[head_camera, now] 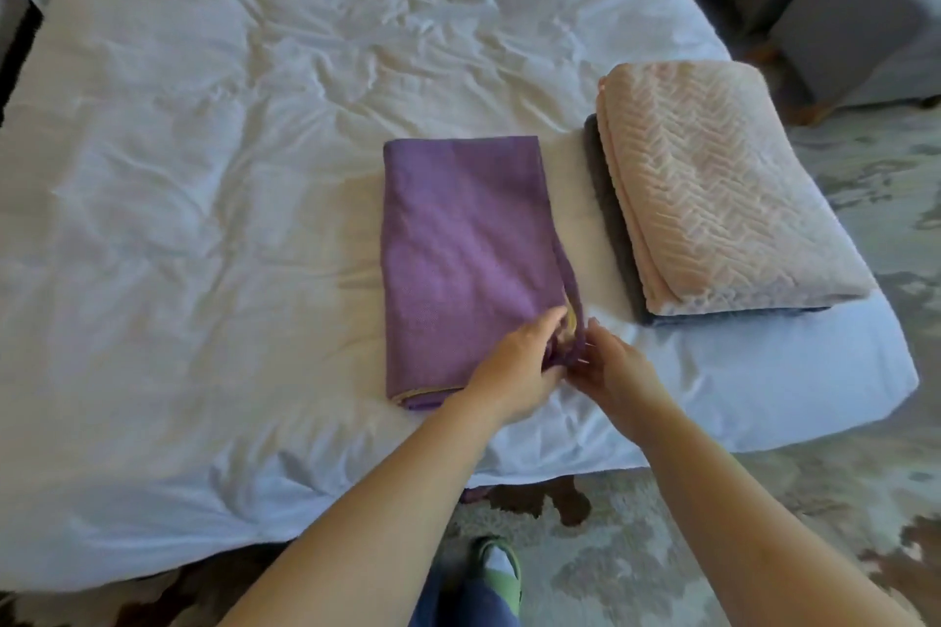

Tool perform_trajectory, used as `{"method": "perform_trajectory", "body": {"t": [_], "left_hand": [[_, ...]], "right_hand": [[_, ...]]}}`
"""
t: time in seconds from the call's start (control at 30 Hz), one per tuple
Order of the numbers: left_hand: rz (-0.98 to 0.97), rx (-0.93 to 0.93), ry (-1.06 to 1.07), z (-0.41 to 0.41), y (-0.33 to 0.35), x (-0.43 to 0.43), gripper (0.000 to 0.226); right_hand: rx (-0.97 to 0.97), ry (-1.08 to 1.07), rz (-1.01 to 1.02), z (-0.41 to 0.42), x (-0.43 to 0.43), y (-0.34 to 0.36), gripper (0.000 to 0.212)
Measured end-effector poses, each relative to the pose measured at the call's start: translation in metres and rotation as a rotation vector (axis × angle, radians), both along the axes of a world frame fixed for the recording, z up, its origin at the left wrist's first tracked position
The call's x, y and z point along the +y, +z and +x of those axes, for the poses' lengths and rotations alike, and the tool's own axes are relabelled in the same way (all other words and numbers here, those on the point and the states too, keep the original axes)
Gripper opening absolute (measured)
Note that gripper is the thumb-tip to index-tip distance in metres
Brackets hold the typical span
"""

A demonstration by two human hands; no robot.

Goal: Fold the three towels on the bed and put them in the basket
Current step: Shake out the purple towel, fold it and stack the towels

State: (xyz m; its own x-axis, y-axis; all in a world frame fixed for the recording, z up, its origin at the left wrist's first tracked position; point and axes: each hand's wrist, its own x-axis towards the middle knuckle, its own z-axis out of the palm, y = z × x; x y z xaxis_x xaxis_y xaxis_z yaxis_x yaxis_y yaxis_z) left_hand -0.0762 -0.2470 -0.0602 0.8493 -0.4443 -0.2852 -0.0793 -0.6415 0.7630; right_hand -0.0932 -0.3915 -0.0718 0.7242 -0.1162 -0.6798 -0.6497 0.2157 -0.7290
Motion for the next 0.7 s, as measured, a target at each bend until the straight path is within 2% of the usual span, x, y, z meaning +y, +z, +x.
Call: {"method": "perform_trajectory", "body": {"t": [0.07, 0.13, 0.2, 0.27, 0.33, 0.43, 0.5, 0.57, 0.7], "left_hand": [[0.023, -0.051, -0.035, -0.014, -0.014, 0.008, 0.067], [0.071, -0.236, 0.049, -0.022, -0.021, 0.03, 0.065], [0.2, -0.397, 0.093, -0.025, -0.024, 0.061, 0.071], [0.358, -0.419, 0.101, -0.029, -0.028, 0.091, 0.082], [0.443, -0.375, 0.154, -0.036, -0.032, 0.114, 0.083], [0.393, -0.331, 0.277, -0.046, -0.041, 0.132, 0.073], [0.274, -0.283, 0.347, -0.049, -0.045, 0.136, 0.072], [0.197, -0.289, 0.351, -0.052, -0.048, 0.136, 0.071], [0.192, -0.323, 0.376, -0.051, -0.048, 0.134, 0.069]], "right_hand": [[0.034, 0.029, -0.046, 0.001, -0.001, -0.004, 0.032], [0.054, 0.089, -0.165, 0.007, 0.002, -0.01, 0.035], [0.053, 0.183, -0.324, 0.013, 0.006, -0.016, 0.041], [0.039, 0.246, -0.441, 0.019, 0.008, -0.017, 0.04], [0.018, 0.236, -0.479, 0.021, 0.008, -0.016, 0.04], [-0.079, 0.17, -0.478, 0.013, 0.006, -0.017, 0.053], [-0.227, 0.224, -0.649, 0.006, 0.004, -0.017, 0.046], [-0.352, 0.361, -0.807, 0.0, 0.0, -0.016, 0.04], [-0.436, 0.742, -0.913, -0.001, -0.008, -0.015, 0.053]]}}
